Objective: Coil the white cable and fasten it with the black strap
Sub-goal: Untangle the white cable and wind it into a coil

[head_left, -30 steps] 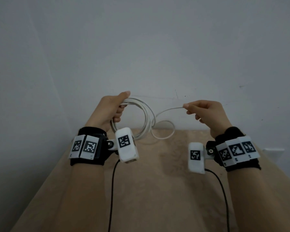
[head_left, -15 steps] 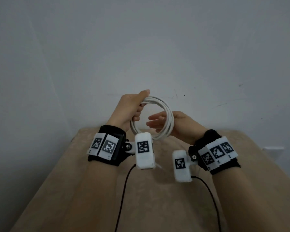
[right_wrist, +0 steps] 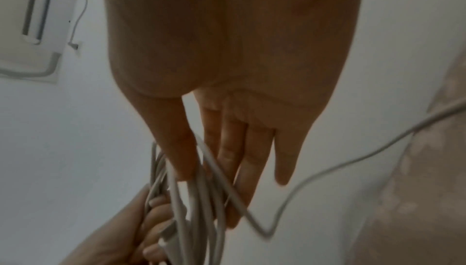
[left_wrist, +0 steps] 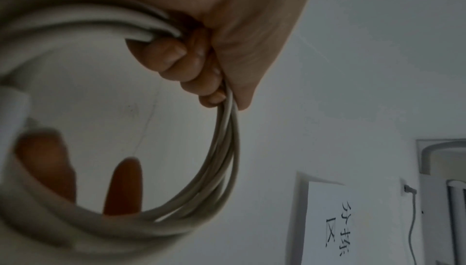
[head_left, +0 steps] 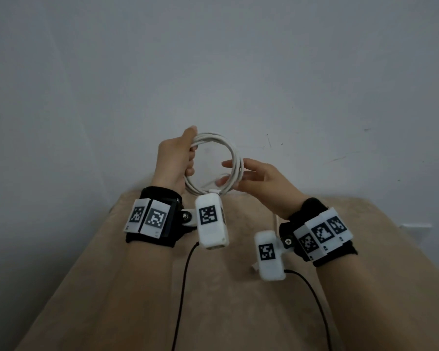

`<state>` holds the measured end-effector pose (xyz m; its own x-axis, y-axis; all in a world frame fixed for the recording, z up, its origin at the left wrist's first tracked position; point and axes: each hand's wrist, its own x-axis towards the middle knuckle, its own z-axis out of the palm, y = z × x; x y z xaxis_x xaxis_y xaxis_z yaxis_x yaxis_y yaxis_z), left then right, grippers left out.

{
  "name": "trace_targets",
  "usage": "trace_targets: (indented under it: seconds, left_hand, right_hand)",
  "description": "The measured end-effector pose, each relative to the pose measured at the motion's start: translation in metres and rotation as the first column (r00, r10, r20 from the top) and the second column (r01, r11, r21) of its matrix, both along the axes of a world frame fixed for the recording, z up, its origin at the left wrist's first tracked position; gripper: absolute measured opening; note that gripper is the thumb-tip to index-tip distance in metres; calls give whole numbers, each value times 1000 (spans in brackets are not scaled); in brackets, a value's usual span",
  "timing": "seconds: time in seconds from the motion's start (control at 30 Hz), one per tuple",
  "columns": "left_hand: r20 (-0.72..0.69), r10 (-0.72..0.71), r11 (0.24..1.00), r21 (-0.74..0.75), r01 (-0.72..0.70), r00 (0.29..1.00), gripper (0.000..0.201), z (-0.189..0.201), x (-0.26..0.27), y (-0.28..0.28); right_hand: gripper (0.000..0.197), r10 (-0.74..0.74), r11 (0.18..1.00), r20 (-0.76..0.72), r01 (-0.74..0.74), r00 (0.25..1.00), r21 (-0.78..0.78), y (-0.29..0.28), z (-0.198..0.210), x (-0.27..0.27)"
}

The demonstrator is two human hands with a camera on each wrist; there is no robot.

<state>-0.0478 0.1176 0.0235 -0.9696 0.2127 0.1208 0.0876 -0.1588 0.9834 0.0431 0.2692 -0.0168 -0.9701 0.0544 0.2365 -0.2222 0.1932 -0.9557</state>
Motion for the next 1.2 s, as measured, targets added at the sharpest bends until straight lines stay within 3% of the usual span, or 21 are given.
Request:
trace_targets:
  seconds: [0.1,0.2,0.3,0.37,0.47,0.53,0.6,0.7,0.87,1.07,1.2]
  left_hand:
    - [27,-18,1000,26,18,999,39,1,-2,-3]
    - [31,-10,1000,17,10,999,38,0,-4,-6]
    - [35,3,1000,15,-4,999,39,0,-5,-5]
    - [58,5,999,37,-7,998,39,0,-4,-3]
    - [105,-21,995,99,10,994,40,0,-2,2]
    - [123,-29,992,124,14,992,40,0,0,6]
    - [137,-38,990,143,18,990,40,-1,0,8]
    - [195,-92,979,196,53,976,41,-3,-1,11]
    - [301,-220,935,335,113,928,42,-8,0,19]
    - [377,-364,866,475,160,852,42,-13,-4,23]
    - [400,-451,812,554,182,798,41,-18,-2,27]
  right_hand:
    - [24,14,994,29,-11,999,-105,4,3,4]
    - [20,-79,993,36,81,996,-84,6,6,5]
    - [31,-176,980,-20,173,984,-94,11,7,6]
    - [42,-215,975,-24,213,976,-61,13,10,8]
    - [34,-202,977,6,202,979,69,8,12,10]
    - [39,-174,978,40,168,984,126,2,12,9]
    - [46,-167,978,78,156,983,136,-5,13,8]
    - [42,-176,980,91,166,980,109,-12,13,8]
    - [16,-208,974,37,211,977,-88,-14,8,1]
    - [21,-226,937,-3,217,974,-273,-20,7,-5]
    - [25,-160,857,-33,122,987,-500,-20,9,-7]
